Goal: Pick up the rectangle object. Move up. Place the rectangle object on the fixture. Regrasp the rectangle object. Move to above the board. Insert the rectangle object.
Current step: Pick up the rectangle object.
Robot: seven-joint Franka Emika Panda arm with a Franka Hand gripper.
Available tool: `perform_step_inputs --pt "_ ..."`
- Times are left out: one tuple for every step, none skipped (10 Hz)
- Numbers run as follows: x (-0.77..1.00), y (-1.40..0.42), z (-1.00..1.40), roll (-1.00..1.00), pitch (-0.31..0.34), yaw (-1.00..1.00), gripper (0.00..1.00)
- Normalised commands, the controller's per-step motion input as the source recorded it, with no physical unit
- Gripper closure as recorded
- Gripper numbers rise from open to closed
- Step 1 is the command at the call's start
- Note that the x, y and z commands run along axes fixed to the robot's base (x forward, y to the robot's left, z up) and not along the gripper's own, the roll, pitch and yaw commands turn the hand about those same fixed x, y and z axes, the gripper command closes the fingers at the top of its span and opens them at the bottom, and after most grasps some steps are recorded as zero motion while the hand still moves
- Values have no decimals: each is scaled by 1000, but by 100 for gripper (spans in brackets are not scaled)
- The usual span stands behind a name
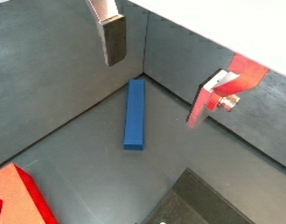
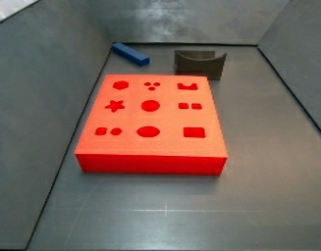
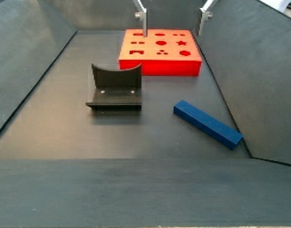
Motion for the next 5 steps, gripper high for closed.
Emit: perform_step_inputs --pt "-529 -289 -180 -121 -103 0 0" --pt "0 -271 -83 0 -81 109 0" --pt "-534 -77 -323 -6 -124 640 0" --pt "-100 20 -329 0 -19 1000 0" --pt "-57 74 -314 0 -20 1000 0"
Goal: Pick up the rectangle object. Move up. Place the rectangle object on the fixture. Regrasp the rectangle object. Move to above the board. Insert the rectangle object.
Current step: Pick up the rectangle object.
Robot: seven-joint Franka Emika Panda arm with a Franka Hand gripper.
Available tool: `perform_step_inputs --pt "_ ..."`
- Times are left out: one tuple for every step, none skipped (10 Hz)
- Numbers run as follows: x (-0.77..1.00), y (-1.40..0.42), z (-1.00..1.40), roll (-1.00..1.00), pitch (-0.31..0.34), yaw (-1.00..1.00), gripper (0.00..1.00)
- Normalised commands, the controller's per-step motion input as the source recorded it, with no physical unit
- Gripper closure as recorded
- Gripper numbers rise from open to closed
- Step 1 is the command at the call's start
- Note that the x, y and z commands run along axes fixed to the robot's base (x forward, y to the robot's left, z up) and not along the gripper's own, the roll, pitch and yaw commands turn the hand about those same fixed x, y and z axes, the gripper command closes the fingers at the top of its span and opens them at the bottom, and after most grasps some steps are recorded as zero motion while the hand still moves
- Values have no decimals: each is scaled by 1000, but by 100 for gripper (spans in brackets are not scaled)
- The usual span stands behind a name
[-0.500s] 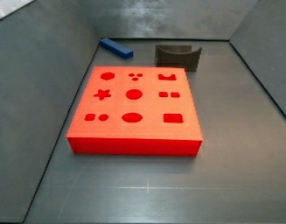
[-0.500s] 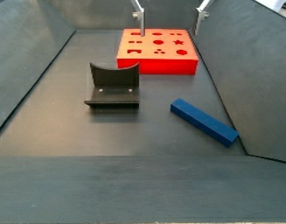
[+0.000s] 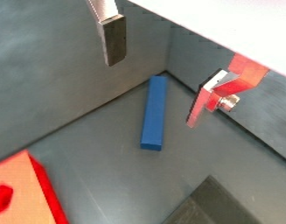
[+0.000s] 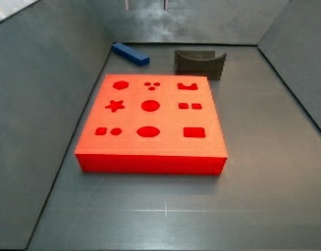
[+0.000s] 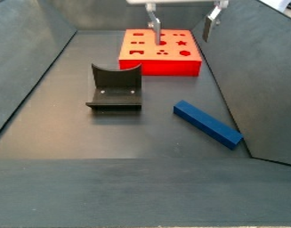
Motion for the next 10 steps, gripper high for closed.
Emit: perform_step_inputs --pt "-54 83 -306 0 -24 1000 0" --pt "-63 231 -231 0 0 966 0" --pt "-91 423 -111 7 0 743 0" --pt "-157 600 -60 0 3 574 0" --pt "-234 717 -17 0 0 480 0" --pt "-269 757 -11 -7 0 446 0" --pt "-323 677 -166 9 0 409 0" --pt "-377 580 -323 81 0 409 0" --pt "-386 503 -397 107 -4 451 0" --pt "-360 514 -434 110 -9 446 0"
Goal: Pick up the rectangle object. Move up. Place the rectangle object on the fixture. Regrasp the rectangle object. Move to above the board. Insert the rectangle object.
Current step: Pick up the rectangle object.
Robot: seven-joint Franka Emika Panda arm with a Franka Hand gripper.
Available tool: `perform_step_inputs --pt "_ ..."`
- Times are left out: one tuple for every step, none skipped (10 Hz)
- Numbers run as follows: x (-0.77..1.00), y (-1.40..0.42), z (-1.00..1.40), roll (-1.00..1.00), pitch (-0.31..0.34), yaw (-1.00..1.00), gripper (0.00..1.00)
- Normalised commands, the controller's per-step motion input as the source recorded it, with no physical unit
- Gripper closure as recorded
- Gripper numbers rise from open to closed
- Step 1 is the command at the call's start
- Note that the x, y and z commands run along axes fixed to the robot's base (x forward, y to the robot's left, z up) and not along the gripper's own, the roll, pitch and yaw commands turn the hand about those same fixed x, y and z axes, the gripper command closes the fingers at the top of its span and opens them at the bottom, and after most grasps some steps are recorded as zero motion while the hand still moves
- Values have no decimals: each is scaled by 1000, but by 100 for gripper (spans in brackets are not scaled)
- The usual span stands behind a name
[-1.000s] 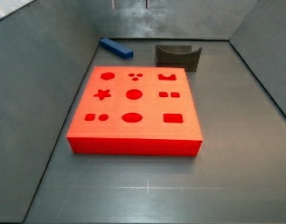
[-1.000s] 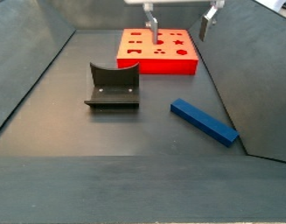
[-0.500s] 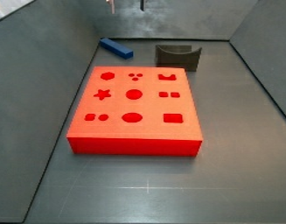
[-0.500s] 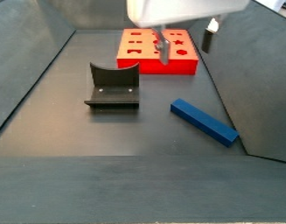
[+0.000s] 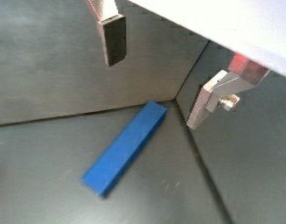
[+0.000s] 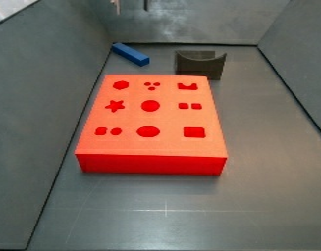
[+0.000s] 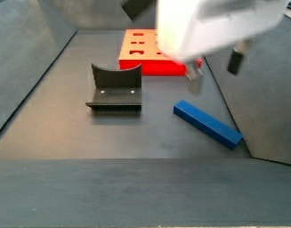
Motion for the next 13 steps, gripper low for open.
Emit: perform_step_inputs --pt "-300 431 -583 126 0 466 0" --pt "-171 146 -654 154 -69 354 0" --pt "-134 17 -683 130 -103 214 0" --pt "-134 0 -726 163 -123 186 0" --pt "-86 0 -700 170 -119 146 0" --pt "-89 0 -640 146 -101 94 0" --pt "-40 0 -611 123 -89 0 0" --pt "0 0 -611 129 -69 0 0" --pt "31 0 -614 104 -57 -140 0" --pt "37 0 -569 71 -40 -314 0" --pt "49 0 -546 60 -27 -351 0" --pt "20 0 -543 61 -27 -331 0" --pt "0 0 -526 61 -14 -309 0"
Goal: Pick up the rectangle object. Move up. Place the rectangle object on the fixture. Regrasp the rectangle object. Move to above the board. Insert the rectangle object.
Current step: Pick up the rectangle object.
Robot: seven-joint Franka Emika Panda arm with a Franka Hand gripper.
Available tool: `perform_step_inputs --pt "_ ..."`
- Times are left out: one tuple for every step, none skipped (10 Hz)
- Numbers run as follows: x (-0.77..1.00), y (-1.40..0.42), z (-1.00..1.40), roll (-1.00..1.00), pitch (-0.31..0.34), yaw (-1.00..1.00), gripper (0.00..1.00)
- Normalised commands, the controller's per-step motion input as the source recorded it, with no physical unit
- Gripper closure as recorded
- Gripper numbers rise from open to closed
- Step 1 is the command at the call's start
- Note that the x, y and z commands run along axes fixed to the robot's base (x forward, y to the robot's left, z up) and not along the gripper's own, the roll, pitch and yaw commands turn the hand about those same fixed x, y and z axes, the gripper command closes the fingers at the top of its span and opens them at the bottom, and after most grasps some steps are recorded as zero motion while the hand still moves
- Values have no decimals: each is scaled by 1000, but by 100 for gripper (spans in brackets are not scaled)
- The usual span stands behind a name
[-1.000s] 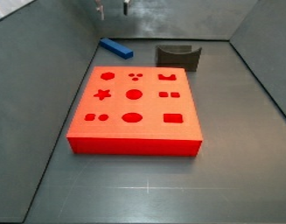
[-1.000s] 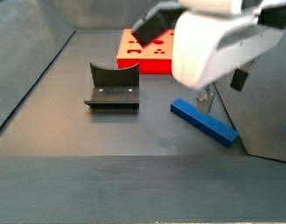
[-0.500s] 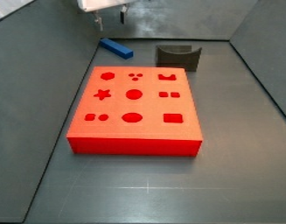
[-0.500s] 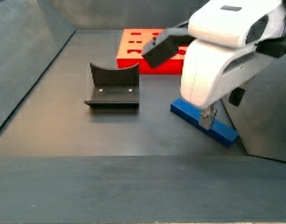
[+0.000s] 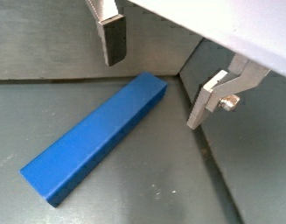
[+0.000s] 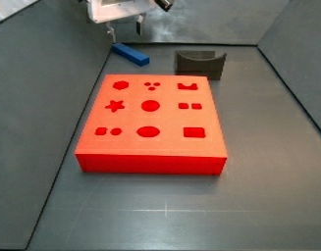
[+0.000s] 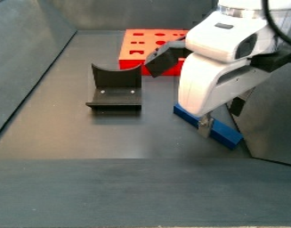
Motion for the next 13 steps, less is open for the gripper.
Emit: perform_step_inputs --pt "0 0 -546 66 -10 -260 0" --pt "-69 0 -574 41 -39 -217 0" --pt "-297 0 -497 0 -97 -120 0" --pt "-366 0 -443 0 -123 -51 0" --pt "-317 0 -403 0 -117 -49 0" --pt "-189 20 -343 0 -93 -40 0" --pt "0 303 -251 -136 -63 -29 0" --pt "151 426 -231 -223 -23 -57 0" --pt "157 369 -280 -190 0 -117 0" --pt "0 166 -366 -79 -1 -140 0" --pt "0 86 -340 -39 -27 -131 0" --pt "-54 0 -257 0 -14 -103 0" --pt "-29 0 -86 -7 -1 -74 0"
